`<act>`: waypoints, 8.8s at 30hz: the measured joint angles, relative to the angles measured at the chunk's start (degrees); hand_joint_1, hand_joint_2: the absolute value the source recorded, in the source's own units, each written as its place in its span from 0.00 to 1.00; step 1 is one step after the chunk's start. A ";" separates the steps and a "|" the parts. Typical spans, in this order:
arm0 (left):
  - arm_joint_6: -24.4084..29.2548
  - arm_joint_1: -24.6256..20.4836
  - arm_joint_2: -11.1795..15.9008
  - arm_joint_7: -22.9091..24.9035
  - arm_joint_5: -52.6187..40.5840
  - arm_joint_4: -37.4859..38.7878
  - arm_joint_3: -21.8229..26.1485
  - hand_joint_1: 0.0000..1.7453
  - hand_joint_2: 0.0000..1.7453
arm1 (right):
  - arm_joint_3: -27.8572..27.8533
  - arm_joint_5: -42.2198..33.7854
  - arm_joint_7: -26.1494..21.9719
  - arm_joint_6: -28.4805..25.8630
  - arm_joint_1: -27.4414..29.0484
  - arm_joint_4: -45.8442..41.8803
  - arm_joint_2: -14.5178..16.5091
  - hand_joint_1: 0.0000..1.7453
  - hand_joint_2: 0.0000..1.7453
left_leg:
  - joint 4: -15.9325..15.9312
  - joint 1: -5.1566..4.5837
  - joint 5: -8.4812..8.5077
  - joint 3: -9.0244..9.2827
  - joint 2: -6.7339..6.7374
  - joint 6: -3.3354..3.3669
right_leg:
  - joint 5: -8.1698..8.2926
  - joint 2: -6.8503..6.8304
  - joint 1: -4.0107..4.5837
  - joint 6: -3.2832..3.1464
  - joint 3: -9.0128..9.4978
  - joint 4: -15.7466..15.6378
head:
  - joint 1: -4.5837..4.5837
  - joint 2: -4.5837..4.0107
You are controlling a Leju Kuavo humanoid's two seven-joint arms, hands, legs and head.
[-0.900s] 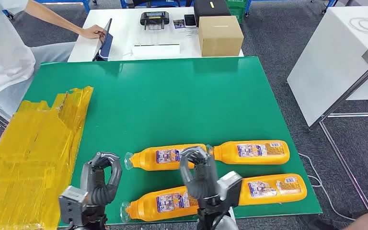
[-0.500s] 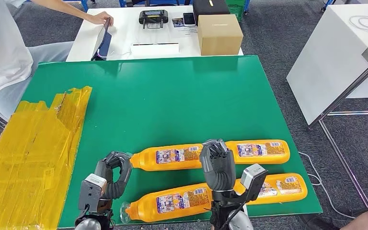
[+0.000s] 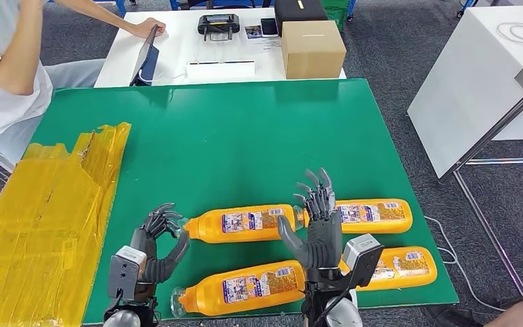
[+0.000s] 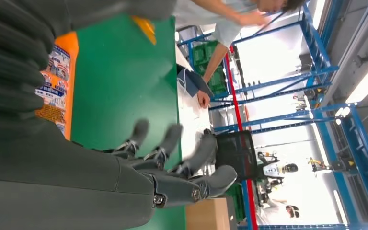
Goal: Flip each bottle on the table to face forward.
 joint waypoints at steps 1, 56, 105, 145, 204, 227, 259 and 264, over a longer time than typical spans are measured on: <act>0.10 -0.06 0.03 0.00 0.17 -0.05 0.04 0.00 1.00 | 0.00 0.52 0.03 -0.50 -0.09 -0.01 -0.03 0.00 1.00 | 0.00 0.00 0.00 0.00 0.00 0.00 | 0.00 0.00 0.00 0.00 0.00 0.00 | 0.00 0.00; -2.52 -8.09 -0.64 3.17 2.92 -0.35 0.86 0.00 1.00 | 15.33 61.35 24.94 -6.70 -32.34 40.14 -1.95 0.00 0.00 | 0.01 0.00 0.09 -0.10 -0.01 0.03 | 0.02 -0.01 0.01 0.01 -0.07 0.03 | 0.01 0.00; -0.86 -8.64 -1.33 1.06 8.27 4.55 11.57 0.00 1.00 | 29.54 60.55 24.79 -1.12 -34.44 45.11 -4.90 0.00 1.00 | 0.01 0.01 0.09 -0.12 0.00 0.02 | 0.02 -0.01 0.01 0.01 -0.09 0.03 | 0.00 0.00; -2.18 -9.74 -1.86 1.16 10.71 5.43 19.96 0.00 1.00 | 27.36 65.87 30.16 -3.64 -39.36 61.32 -1.07 1.00 1.00 | 0.01 0.01 0.08 0.14 0.03 0.02 | 0.02 0.00 0.01 0.00 0.11 0.03 | 0.01 0.00; -17.55 -11.88 1.75 4.63 12.93 0.40 -2.78 0.00 1.00 | 6.66 36.99 1.16 -12.13 -20.88 32.54 1.87 1.00 1.00 | 0.01 0.01 0.07 -0.17 0.02 0.01 | 0.01 0.00 0.01 0.00 -0.15 0.03 | 0.00 0.00; -16.44 -14.28 1.80 5.31 11.99 4.24 -2.79 0.03 1.00 | 12.20 41.75 2.07 -14.18 -21.38 34.45 3.43 1.00 1.00 | 0.01 0.01 0.07 -0.18 0.02 0.01 | 0.01 0.00 0.01 0.00 -0.16 0.03 | 0.01 0.00; -14.01 -13.97 1.32 4.21 16.18 4.66 -1.52 1.00 1.00 | 14.36 40.67 2.47 -15.61 -22.70 37.15 3.79 0.00 1.00 | 0.01 0.01 0.07 -0.18 0.02 0.01 | 0.01 0.00 0.01 0.00 -0.16 0.03 | 0.02 0.00; -6.90 -13.86 1.37 2.12 10.65 2.71 -0.61 1.00 1.00 | 14.28 38.39 0.18 -17.75 -21.44 34.07 3.57 0.00 1.00 | 0.01 0.01 0.07 -0.18 0.02 0.01 | 0.01 0.00 0.02 0.00 -0.17 0.03 | 0.01 0.00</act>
